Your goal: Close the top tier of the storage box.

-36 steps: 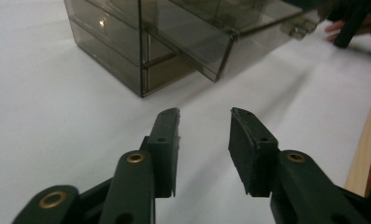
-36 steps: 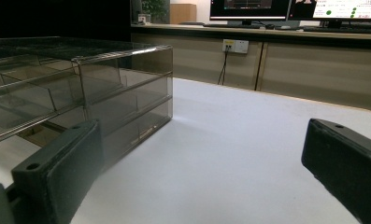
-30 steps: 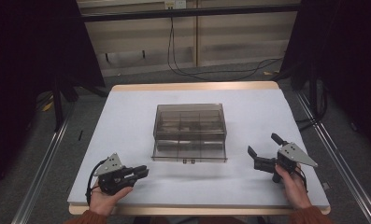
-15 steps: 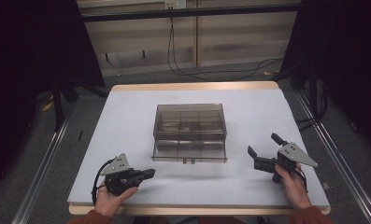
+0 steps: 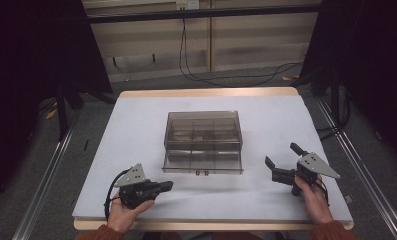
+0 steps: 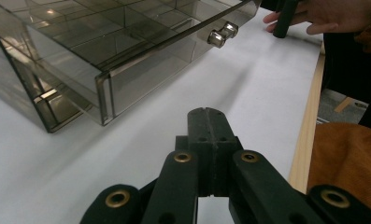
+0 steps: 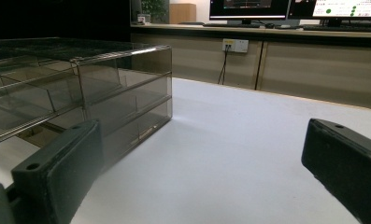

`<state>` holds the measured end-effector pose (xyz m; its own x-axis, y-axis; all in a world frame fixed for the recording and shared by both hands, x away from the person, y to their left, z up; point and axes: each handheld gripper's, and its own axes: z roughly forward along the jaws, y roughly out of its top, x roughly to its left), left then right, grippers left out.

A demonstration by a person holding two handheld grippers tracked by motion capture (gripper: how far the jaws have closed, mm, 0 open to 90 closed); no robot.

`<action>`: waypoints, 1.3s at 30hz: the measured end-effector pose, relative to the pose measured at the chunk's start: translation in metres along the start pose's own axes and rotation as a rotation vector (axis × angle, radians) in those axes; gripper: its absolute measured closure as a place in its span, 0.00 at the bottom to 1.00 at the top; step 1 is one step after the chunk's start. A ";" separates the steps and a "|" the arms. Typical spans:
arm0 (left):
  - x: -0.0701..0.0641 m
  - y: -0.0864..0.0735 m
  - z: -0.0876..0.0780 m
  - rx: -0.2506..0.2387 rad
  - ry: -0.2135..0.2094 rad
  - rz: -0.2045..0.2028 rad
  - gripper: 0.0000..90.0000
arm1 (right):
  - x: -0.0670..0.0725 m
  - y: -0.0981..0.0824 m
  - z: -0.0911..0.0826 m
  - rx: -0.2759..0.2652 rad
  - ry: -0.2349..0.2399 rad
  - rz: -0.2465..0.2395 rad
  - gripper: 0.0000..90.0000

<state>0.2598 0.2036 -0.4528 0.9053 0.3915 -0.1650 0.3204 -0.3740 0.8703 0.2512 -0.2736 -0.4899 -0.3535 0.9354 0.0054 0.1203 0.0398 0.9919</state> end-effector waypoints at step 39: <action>-0.015 0.034 0.054 0.029 -0.087 0.049 1.00 | 0.000 0.000 0.000 0.005 -0.003 0.003 0.00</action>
<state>0.2725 0.1396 -0.4462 0.9404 0.2985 -0.1631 0.2820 -0.4160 0.8645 0.2509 -0.2740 -0.4898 -0.3506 0.9365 0.0080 0.1261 0.0388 0.9913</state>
